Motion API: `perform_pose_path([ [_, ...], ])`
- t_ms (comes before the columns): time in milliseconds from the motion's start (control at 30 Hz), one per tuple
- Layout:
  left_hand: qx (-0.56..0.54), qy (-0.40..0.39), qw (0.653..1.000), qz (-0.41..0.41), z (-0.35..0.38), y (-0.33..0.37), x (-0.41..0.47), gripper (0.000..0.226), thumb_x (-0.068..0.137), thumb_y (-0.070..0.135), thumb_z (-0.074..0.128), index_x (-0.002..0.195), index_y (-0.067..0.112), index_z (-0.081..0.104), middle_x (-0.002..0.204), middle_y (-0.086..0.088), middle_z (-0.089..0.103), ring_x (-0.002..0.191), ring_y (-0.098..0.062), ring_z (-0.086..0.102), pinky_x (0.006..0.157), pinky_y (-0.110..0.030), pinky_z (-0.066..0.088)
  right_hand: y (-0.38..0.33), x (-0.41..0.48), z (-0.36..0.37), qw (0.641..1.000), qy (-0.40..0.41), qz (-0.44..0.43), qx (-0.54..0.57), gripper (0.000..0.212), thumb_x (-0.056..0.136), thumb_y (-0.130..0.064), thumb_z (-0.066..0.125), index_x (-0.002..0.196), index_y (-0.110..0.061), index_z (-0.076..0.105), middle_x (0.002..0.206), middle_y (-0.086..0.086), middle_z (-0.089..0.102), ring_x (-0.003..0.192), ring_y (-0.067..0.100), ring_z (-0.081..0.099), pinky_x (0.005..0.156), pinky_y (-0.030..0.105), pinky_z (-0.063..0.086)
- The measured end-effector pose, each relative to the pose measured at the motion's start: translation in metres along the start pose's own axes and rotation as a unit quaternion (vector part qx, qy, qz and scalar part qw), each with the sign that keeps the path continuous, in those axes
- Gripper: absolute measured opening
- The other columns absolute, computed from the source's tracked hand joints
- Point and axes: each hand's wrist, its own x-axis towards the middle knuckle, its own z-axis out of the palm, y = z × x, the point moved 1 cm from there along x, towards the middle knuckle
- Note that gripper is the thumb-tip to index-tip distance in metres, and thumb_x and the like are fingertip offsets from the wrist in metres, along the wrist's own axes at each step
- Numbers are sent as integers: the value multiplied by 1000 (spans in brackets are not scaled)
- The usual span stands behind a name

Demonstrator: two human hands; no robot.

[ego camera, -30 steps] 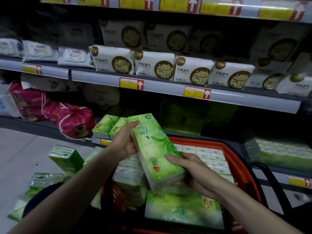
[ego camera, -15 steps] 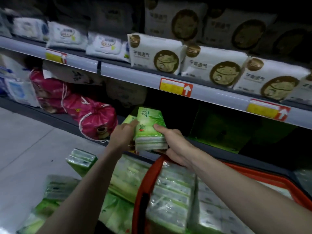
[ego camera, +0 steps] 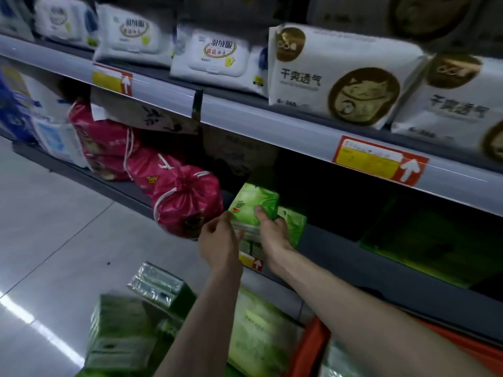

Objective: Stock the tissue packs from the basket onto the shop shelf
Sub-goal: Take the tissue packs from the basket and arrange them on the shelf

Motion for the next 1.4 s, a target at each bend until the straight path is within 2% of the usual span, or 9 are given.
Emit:
perform_pose_path([
  [67, -29, 57, 997, -30, 6, -5, 11, 24, 96, 14, 72, 116, 1, 67, 91, 4, 62, 82, -8, 61, 90, -38, 61, 2, 10, 6, 1000, 9, 4, -30, 83, 98, -70, 53, 158, -15, 36, 160, 10, 46, 141, 36, 50, 117, 52, 41],
  [133, -35, 83, 995, -51, 9, -10, 21, 23, 92, 14, 76, 111, 3, 71, 93, 2, 64, 82, -7, 60, 85, -33, 59, 3, 18, 7, 996, 4, 12, -91, 82, 98, -72, 50, 156, -15, 40, 159, 11, 42, 139, 36, 49, 116, 51, 42],
  [267, -22, 100, 992, -68, 8, -21, 37, 24, 90, 10, 76, 113, 3, 74, 101, -7, 71, 84, -12, 65, 79, -29, 57, 6, 33, -3, 985, 24, -9, -169, 80, 98, -69, 54, 149, -8, 48, 155, 13, 43, 138, 37, 49, 113, 50, 44],
  [467, -23, 97, 994, -42, 0, -21, 42, 29, 96, 9, 71, 124, 3, 70, 98, -2, 69, 79, -6, 64, 69, -20, 53, 2, 32, -2, 980, 21, -38, -194, 69, 98, -55, 66, 147, -11, 47, 146, 10, 56, 133, 34, 55, 104, 40, 50],
  [633, -7, 71, 997, -28, -8, -19, 35, 36, 97, 4, 68, 132, -2, 64, 126, -17, 68, 91, -13, 68, 91, -31, 58, 1, 25, -5, 971, 34, -79, -223, 68, 99, -49, 69, 153, -13, 47, 143, 9, 62, 130, 32, 61, 100, 35, 50],
  [733, 13, 37, 998, -40, -12, -18, 29, 37, 96, 7, 70, 133, 2, 64, 127, -15, 67, 108, -23, 66, 90, -42, 62, 2, 21, -8, 965, 45, -89, -244, 62, 99, -49, 68, 148, -13, 54, 138, 10, 66, 126, 32, 64, 100, 36, 53],
  [900, 46, 5, 998, -33, -16, -18, 19, 27, 96, 1, 68, 123, -2, 66, 120, -18, 69, 103, -21, 68, 90, -48, 62, 10, 17, -15, 957, 27, -99, -273, 52, 98, -52, 68, 133, -15, 61, 119, 5, 73, 102, 26, 74, 91, 40, 61],
  [1133, 20, -28, 999, -33, -11, -24, 21, 48, 95, -7, 63, 141, -11, 52, 139, -27, 59, 113, -24, 68, 100, -40, 57, 1, 16, -25, 947, 10, -117, -298, 54, 104, -43, 64, 144, -9, 51, 137, 11, 64, 122, 30, 64, 93, 34, 52],
  [1400, 84, -22, 996, -29, -17, -26, 28, 56, 86, -3, 72, 141, 1, 59, 124, -14, 71, 100, -19, 69, 94, -37, 60, 4, 11, -25, 932, -28, -133, -335, 69, 108, -49, 54, 162, -11, 36, 158, 11, 51, 143, 32, 52, 111, 38, 45],
])
